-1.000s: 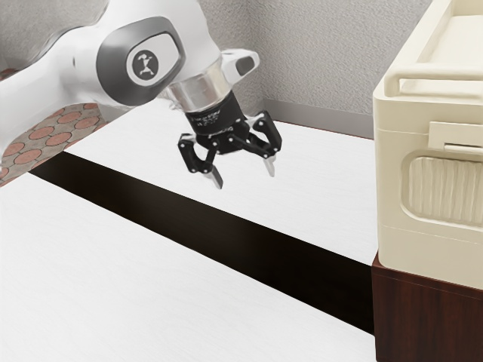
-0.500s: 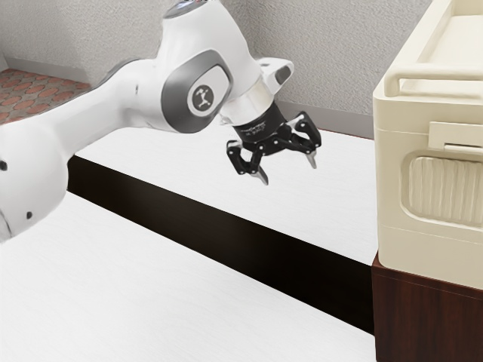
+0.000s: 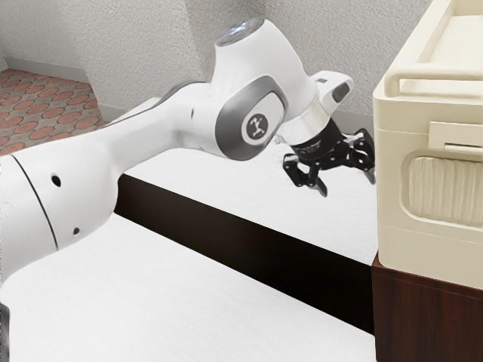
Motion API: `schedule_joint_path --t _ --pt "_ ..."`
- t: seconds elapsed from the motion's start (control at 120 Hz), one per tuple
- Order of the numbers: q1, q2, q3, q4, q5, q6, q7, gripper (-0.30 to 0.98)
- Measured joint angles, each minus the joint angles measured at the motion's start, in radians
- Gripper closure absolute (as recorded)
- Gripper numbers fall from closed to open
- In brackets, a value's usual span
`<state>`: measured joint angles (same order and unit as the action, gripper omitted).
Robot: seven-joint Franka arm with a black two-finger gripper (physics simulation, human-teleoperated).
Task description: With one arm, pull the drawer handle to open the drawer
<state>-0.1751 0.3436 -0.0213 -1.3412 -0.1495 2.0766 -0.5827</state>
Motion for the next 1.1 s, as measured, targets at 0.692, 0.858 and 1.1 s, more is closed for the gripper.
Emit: schedule_joint_path --t 0.692,0.858,1.1 --pt "-0.001 -0.006 -0.057 -0.044 -0.043 0.102 0.031 0.41" --pt "-0.007 -0.017 -0.057 -0.065 -0.046 0.115 0.034 0.44" --pt "-0.013 -0.031 -0.058 -0.096 -0.059 0.122 0.038 0.47"
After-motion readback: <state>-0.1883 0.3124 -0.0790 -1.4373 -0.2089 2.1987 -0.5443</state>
